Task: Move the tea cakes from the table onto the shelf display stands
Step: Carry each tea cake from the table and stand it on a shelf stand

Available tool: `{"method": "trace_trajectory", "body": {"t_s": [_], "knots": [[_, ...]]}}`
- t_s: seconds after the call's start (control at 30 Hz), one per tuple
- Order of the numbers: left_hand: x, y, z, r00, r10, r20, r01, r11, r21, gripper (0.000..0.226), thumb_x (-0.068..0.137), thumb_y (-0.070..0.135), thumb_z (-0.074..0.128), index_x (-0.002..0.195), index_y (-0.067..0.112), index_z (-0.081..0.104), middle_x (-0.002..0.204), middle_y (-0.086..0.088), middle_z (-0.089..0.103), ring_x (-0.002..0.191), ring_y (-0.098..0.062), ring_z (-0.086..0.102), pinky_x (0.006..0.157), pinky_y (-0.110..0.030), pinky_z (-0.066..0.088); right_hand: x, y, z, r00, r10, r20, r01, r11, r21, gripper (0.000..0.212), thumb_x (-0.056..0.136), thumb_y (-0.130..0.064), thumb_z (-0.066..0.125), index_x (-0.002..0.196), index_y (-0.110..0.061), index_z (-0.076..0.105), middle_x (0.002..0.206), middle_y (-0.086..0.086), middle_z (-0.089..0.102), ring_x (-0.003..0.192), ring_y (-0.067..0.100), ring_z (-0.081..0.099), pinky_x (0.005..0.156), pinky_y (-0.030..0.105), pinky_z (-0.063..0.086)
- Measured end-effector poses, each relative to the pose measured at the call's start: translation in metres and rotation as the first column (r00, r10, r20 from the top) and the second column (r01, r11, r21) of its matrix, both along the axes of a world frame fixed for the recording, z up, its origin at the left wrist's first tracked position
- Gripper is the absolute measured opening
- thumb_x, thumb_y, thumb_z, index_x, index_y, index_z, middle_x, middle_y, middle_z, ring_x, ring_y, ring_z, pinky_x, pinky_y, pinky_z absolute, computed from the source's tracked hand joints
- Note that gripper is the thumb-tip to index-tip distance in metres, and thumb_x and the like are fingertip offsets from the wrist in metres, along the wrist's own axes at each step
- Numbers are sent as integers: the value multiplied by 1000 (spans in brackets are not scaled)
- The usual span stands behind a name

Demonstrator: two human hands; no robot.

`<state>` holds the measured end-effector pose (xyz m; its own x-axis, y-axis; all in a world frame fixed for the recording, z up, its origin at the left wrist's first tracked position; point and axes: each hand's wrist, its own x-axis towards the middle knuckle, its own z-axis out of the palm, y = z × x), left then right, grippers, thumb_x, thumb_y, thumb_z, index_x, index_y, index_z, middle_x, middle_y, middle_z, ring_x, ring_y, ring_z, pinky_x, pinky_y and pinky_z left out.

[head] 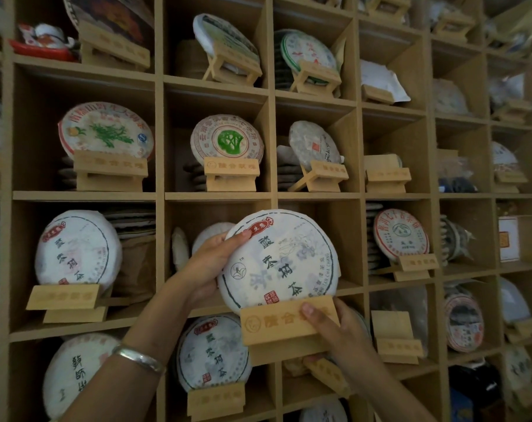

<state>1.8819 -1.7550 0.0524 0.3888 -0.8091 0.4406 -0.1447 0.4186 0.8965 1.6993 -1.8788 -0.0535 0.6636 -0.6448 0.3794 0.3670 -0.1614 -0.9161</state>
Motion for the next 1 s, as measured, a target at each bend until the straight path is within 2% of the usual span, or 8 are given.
{"method": "trace_trajectory", "body": {"t_s": [0.1, 0.2, 0.3, 0.57, 0.67, 0.77, 0.9, 1.0], "knots": [[2, 1, -1, 998, 7, -60, -5, 1000, 23, 28, 90, 28, 66, 115, 16, 69, 112, -18, 73, 98, -31, 73, 75, -39, 62, 4, 0, -3, 1000, -25, -3, 25, 1000, 6, 72, 49, -68, 81, 110, -36, 60, 92, -11, 75, 96, 17, 67, 57, 29, 59], [3, -1, -6, 939, 343, -18, -343, 938, -41, 38, 83, 33, 75, 115, 17, 63, 113, -12, 72, 96, -30, 72, 83, -43, 61, 11, 2, -2, 1000, -21, -1, 21, 1000, -3, 63, 58, -63, 80, 111, -34, 61, 90, -12, 75, 91, 14, 68, 55, 27, 58], [8, 2, -12, 823, 569, 6, -553, 803, -223, 37, 81, 31, 78, 113, 26, 59, 114, 0, 67, 96, -20, 71, 64, -27, 60, 19, 3, 0, 1000, -2, -3, 2, 999, -34, 60, 60, -61, 80, 111, -33, 62, 87, -14, 75, 79, 6, 71, 53, 29, 58], [29, 24, -19, 910, 368, 191, -358, 930, -88, 29, 100, 36, 51, 124, 21, 57, 96, 3, 77, 84, -15, 75, 60, -19, 57, 45, 11, -6, 997, 82, -4, -82, 996, -27, 62, 54, -57, 74, 109, -33, 62, 107, 0, 69, 95, 18, 66, 59, 36, 61], [40, 32, -22, 935, 316, 162, -320, 947, -1, 32, 102, 40, 45, 127, 24, 57, 109, -4, 75, 99, -22, 72, 79, -33, 60, 57, 12, -9, 996, 89, 3, -89, 996, 13, 57, 54, -55, 74, 105, -35, 61, 106, 0, 67, 94, 19, 65, 54, 30, 59], [53, 39, -34, 883, 468, 38, -468, 884, -9, 40, 95, 49, 53, 129, 26, 55, 121, -2, 67, 109, -22, 65, 98, -48, 51, 71, 9, -6, 995, 95, 29, -96, 995, 35, 59, 53, -57, 76, 106, -36, 61, 108, 0, 68, 98, 21, 66, 55, 31, 59], [57, 50, -55, 936, 350, 45, -353, 927, 124, 65, 67, 64, 75, 122, 41, 50, 118, 6, 67, 107, -14, 65, 76, -35, 55, 89, 1, 8, 994, 85, 64, -86, 996, 8, 59, 54, -59, 77, 107, -38, 61, 105, -3, 70, 94, 18, 68, 56, 31, 60], [61, 46, -62, 966, 254, 55, -259, 958, 125, 76, 60, 52, 84, 126, 34, 53, 113, 2, 73, 104, -17, 70, 72, -34, 60, 101, -4, 22, 991, 113, 70, -113, 994, -15, 57, 55, -58, 78, 106, -39, 60, 109, -3, 68, 99, 19, 67, 57, 31, 60]]}}
